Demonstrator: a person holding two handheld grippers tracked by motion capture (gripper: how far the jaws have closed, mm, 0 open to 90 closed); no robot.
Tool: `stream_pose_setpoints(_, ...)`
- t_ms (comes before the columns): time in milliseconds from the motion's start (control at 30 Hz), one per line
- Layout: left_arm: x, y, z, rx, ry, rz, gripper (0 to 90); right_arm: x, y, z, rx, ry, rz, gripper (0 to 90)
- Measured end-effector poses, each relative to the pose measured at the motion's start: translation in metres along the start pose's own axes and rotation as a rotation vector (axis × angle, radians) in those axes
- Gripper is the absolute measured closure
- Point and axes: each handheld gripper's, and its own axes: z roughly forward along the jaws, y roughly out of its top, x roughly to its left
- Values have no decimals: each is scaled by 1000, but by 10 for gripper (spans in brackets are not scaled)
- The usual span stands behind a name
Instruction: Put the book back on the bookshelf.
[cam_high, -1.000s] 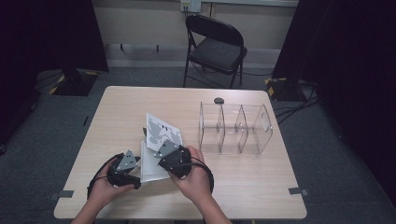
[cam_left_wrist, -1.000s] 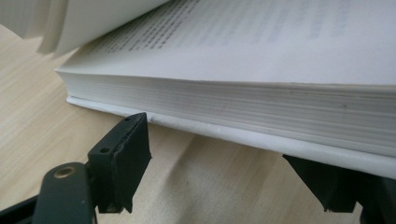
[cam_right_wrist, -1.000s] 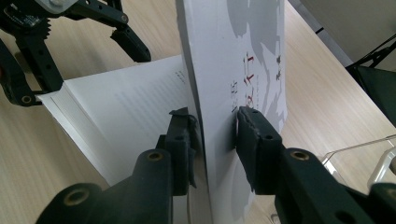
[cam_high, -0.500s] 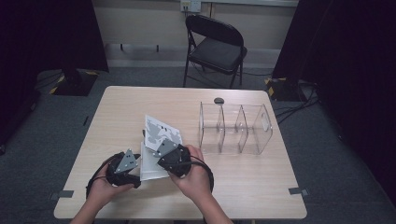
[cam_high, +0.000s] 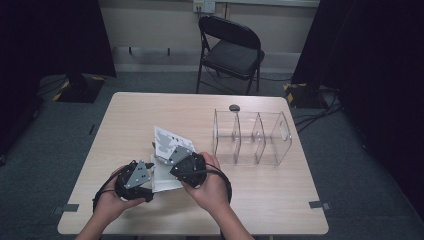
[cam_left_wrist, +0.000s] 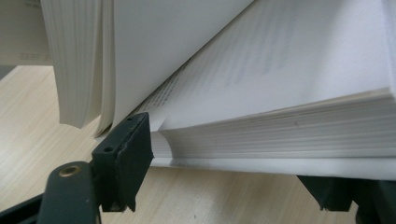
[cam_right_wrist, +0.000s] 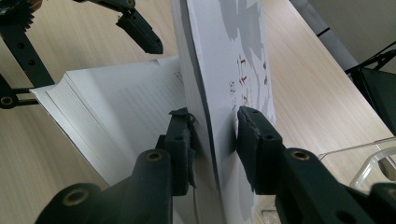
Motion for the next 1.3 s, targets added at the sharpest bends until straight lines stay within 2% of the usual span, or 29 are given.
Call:
stream_pose_setpoints(167,1,0,-1,-3,1,13,250,0,2,0,15,7,-10,661)
stream_pose_setpoints(267,2,0,-1,-13,1,3,250,-1,4,1,14,8,-14,660)
stream_pose_setpoints(433,3,-1,-1,-16,-3,9,263,1,6,2,17,8,-14,657)
stream_pose_setpoints(533,2,0,-2,-7,-6,28,275,1,6,2,20,7,-14,656)
stream_pose_setpoints(633,1,0,-2,-12,-4,63,286,1,6,2,19,9,-11,656)
stream_pose_setpoints(800,1,0,-1,-12,-23,79,302,1,6,2,17,10,-18,655)
stream_pose_setpoints(900,0,0,-2,-11,-18,79,319,2,7,2,22,11,-19,653)
stream_pose_setpoints(933,1,0,-3,-13,-16,82,329,2,7,3,18,11,-33,652)
stream_pose_setpoints(1000,2,0,-4,-10,-11,93,345,4,8,3,29,13,-20,651)
stream_pose_setpoints(1067,1,0,-4,-15,-7,83,356,4,8,4,28,14,-22,651)
stream_pose_setpoints(1133,1,1,-6,-2,0,92,371,4,9,4,31,18,-26,650)
stream_pose_setpoints(1300,1,10,-18,2,-25,69,407,1,13,-4,27,41,-17,656)
